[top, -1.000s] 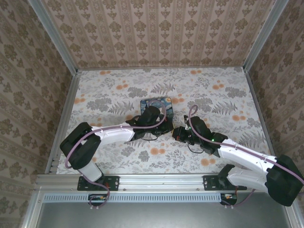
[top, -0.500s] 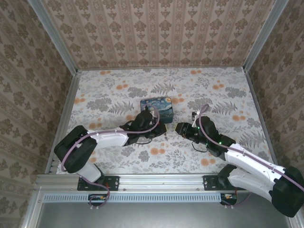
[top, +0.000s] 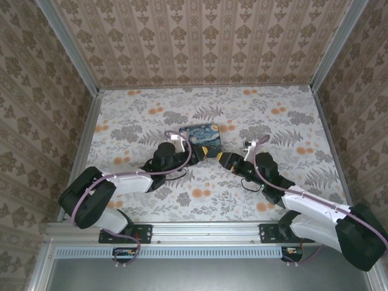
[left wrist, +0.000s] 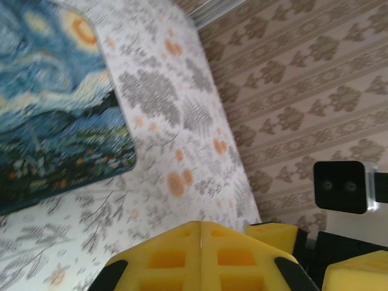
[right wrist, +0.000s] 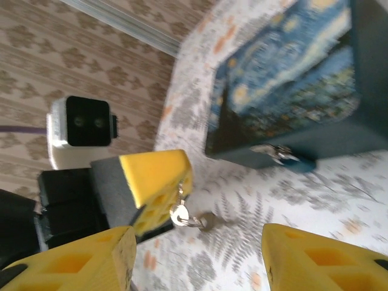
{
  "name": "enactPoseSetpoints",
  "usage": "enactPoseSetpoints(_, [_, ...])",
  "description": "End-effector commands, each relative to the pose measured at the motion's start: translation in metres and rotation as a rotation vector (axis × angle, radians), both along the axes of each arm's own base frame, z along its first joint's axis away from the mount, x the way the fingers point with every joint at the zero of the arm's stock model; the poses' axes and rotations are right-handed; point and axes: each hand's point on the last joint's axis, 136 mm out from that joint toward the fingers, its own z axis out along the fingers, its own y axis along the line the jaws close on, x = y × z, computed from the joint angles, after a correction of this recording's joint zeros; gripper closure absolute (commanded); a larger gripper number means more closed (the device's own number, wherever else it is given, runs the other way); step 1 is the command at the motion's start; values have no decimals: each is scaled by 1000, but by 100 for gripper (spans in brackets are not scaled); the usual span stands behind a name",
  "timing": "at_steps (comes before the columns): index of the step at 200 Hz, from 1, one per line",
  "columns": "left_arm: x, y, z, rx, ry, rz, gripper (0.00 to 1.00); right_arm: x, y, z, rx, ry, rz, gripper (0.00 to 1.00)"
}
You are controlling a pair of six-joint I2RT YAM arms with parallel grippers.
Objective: Unlock a padlock with a key
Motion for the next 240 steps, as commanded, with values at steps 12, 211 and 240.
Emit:
enactPoseSetpoints(12, [0, 5, 62, -187, -163, 11, 100, 6, 17, 56, 157, -157, 49, 41])
enactPoseSetpoints(211, [5, 13, 79, -243, -161, 82, 100, 15, 59, 63, 237, -178, 99, 67])
enactPoseSetpoints(240, [6, 12, 76, -239, -152, 85, 100, 16, 60, 63, 238, -177, 104, 73])
